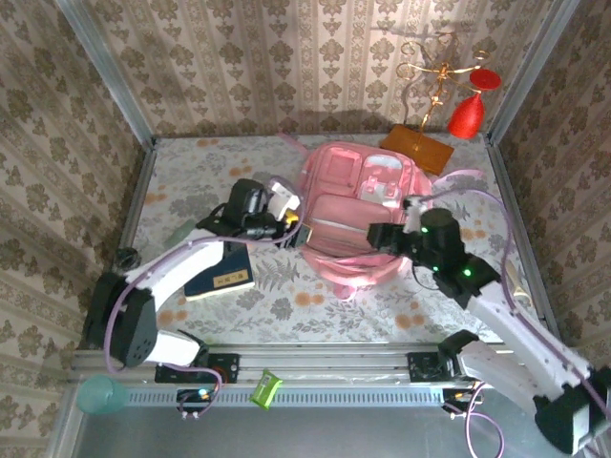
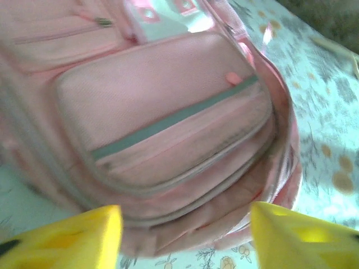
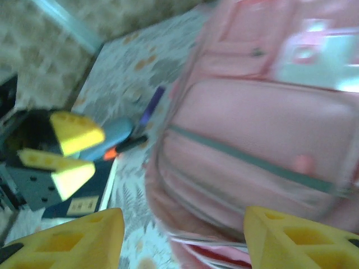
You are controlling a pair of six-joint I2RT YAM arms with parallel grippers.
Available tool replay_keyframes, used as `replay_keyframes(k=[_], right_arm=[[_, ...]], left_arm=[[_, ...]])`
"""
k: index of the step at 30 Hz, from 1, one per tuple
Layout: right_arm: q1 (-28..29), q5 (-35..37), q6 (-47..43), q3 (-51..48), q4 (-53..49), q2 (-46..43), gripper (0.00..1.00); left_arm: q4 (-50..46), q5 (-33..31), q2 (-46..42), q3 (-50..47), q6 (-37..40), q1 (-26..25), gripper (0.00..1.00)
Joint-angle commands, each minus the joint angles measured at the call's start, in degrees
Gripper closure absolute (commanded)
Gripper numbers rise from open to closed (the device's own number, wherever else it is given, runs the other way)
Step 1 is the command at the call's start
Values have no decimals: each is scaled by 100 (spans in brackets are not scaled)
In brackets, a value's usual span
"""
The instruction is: Pack books, pencil case, and school supplies into a backpack
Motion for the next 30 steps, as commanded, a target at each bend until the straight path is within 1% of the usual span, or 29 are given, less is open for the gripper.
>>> replay_keyframes(k=[1,2,3,5,6,10,12,14,15,17,18,20,23,25,28,30], right_arm=[[890,93,-649,619,204,1088,38],[1173,128,-586,846,355,1566,37],[1404,145,-376,1074,521,2043,36],[1745,20,116,1443,937,2967,36],[1912,-35,356,1652,1158,3420,35],[2416,15,854,2665,1282,4843,33],[2512,-54,1155,3032,1438,5390,33],[2557,-34,1361,3359,1421,5828,32],[2567,-96,1433,3516,1441,6062,33],[2585,-117,1593,3810,1333,6448,34],[2587,-200,1645,3945,1354,6598,35],[2594,-229,1849,4194,1239,6906,37],[2614,-133,2121,4449,1118,7223,38],[2631,-101,2139,4555,1060,7348,39],[2659,-235,2243,4705,1016,7531,42],[2672,-437,2382,4735,1186,7645,47]], left_arm=[[-190,-1379,-1000,-532,-1288,458,21],[-409,-1953,-1275,-741,-1515,729,19],[-621,-2440,-1505,-957,-1760,964,19],[-947,-2978,-1771,-1310,-2132,1482,19],[-1052,-3100,-1855,-1486,-2380,1793,19],[-1056,-2907,-2072,-2077,-3003,2983,15],[-896,-2996,-2218,-2373,-3125,3421,12],[-849,-3107,-2287,-2513,-3091,3739,12],[-934,-3157,-2278,-2518,-3063,3862,12],[-1063,-3340,-2276,-2527,-3000,3929,11],[-984,-3325,-2289,-2599,-2939,3956,11],[-859,-3106,-2236,-2700,-2953,4029,10],[-698,-2687,-1990,-2813,-3044,4063,10],[-561,-2411,-1883,-2915,-3177,4068,10],[-476,-1989,-1882,-3059,-3379,4068,11],[-581,-1888,-1924,-3088,-3473,4072,12]])
